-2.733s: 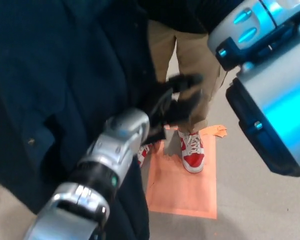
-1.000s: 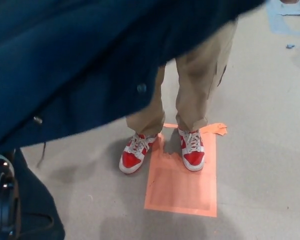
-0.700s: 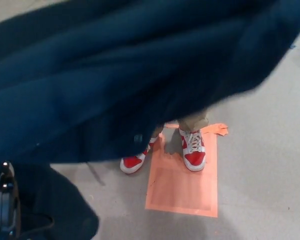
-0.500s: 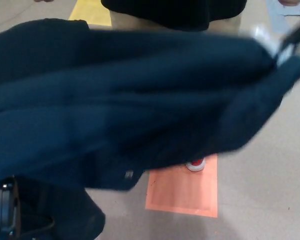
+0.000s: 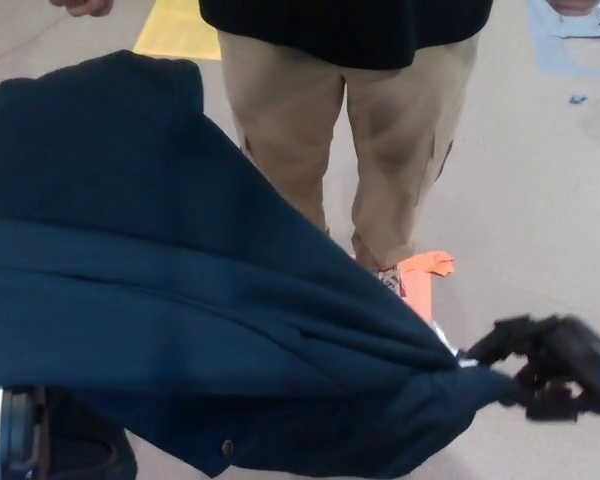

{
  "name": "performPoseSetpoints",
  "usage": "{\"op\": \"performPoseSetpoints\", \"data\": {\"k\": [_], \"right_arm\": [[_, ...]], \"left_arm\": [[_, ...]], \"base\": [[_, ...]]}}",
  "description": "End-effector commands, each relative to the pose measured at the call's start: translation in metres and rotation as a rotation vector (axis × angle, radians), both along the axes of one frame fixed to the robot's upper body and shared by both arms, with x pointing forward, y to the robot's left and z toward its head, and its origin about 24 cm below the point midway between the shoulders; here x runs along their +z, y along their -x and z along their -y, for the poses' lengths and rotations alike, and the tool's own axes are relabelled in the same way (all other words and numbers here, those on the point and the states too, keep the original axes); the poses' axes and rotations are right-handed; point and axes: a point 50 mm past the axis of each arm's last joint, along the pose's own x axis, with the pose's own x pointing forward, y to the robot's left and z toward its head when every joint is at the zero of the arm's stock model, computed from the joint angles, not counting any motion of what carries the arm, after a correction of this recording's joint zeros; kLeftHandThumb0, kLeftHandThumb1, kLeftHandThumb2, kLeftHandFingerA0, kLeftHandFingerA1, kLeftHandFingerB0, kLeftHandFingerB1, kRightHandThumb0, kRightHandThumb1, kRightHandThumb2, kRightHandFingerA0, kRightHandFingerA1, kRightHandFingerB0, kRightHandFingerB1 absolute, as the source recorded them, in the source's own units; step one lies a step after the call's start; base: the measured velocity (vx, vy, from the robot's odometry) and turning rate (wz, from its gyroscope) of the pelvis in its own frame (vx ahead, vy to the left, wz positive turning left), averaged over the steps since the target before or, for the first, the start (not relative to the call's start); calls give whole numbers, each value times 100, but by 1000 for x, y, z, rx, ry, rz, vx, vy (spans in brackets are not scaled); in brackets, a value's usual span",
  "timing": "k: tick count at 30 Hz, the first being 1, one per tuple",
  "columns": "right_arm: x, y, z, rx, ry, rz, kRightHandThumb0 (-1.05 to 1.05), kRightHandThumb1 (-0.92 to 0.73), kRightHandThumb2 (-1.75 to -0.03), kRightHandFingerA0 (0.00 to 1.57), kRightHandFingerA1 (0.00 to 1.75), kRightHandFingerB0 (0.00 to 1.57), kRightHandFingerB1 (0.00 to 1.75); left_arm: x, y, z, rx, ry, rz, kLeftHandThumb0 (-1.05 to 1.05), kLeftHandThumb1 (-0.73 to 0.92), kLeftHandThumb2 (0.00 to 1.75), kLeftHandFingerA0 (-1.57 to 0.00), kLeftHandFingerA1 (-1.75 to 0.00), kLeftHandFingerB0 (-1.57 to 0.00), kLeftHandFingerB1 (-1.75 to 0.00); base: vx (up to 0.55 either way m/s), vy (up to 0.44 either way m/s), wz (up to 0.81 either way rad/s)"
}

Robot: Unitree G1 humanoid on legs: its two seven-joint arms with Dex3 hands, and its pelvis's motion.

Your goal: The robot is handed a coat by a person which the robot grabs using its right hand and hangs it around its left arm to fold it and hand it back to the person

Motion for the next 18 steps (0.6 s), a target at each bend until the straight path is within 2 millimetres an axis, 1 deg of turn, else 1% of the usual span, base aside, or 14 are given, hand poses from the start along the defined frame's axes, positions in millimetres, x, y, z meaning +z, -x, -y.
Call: {"op": "performPoseSetpoints", "data": {"k": [1, 2, 3, 4, 5, 6, 7, 9, 11, 14, 15, 16, 17, 18], "right_arm": [[-47, 38, 76, -154, 487, -299, -100, -75, -109, 0, 3, 0, 2], [-47, 37, 78, -172, 457, -328, -100, -75, -109, 0, 3, 0, 2], [-45, 37, 85, -236, 324, -385, -98, -71, -103, 0, 2, 0, 0], [-44, 37, 87, -260, 265, -406, -98, -71, -103, 0, 2, 0, 0], [-42, 37, 94, -300, 170, -435, -95, -63, -97, 0, 0, 0, 0], [-39, 38, 101, -366, 21, -473, -91, -57, -90, 0, 0, 0, 0], [-36, 40, 110, -432, -170, -508, -92, -56, -91, 0, 0, 0, 0], [-34, 43, 116, -466, -245, -537, -92, -55, -90, 0, 0, 0, 0], [-35, 48, 121, -493, -281, -568, -91, -54, -89, 0, 0, 0, 0], [-35, 71, 140, -505, -359, -634, -90, -52, -88, 0, 0, 0, 0], [-35, 73, 142, -514, -384, -638, -90, -52, -88, 0, 0, 0, 0], [-33, 77, 145, -494, -376, -647, -94, -56, -91, 0, 0, 0, 0], [-32, 83, 151, -521, -425, -658, -91, -54, -89, 0, 0, 0, 0], [-32, 86, 153, -535, -450, -660, -91, -54, -89, 0, 0, 0, 0]], "left_arm": [[44, -3, -14, -9, -2, 176, -74, 86, 68, -10, -25, -9, -24], [44, -3, -13, -14, -3, 180, -74, 86, 68, -10, -25, -9, -24], [45, -3, -11, -20, -8, 184, -75, 86, 67, -9, -27, -9, -27], [45, -3, -10, -22, -10, 186, -75, 86, 67, -9, -27, -9, -27], [46, -3, -9, -26, -13, 190, -76, 86, 67, -10, -28, -9, -27], [47, -4, -7, -30, -9, 194, -75, 86, 66, -11, -28, -10, -27], [49, -4, -5, -37, -1, 198, -76, 86, 67, -11, -27, -9, -25], [50, -4, -5, -43, -4, 201, -76, 86, 67, -12, -28, -10, -26], [50, -4, -5, -45, -11, 201, -77, 86, 67, -11, -28, -10, -27], [49, -3, -5, -45, 1, 198, -76, 85, 66, -12, -28, -10, -27], [49, -3, -6, -44, 5, 197, -76, 85, 66, -12, -28, -10, -27], [49, -3, -6, -50, 6, 196, -76, 85, 67, -12, -27, -10, -25], [49, -3, -7, -55, 0, 193, -79, 74, 75, -10, -28, -8, -26], [49, -3, -7, -57, -3, 192, -79, 74, 75, -10, -28, -8, -26]], "base": [[0, 0, 0], [0, 0, 0], [0, 0, 0], [0, 0, 0], [0, 0, 0], [0, 0, 0], [0, 0, 0], [0, 0, 0], [0, 0, 0], [0, 0, 0], [0, 0, 0], [0, 0, 0], [0, 0, 0], [0, 0, 0]]}}
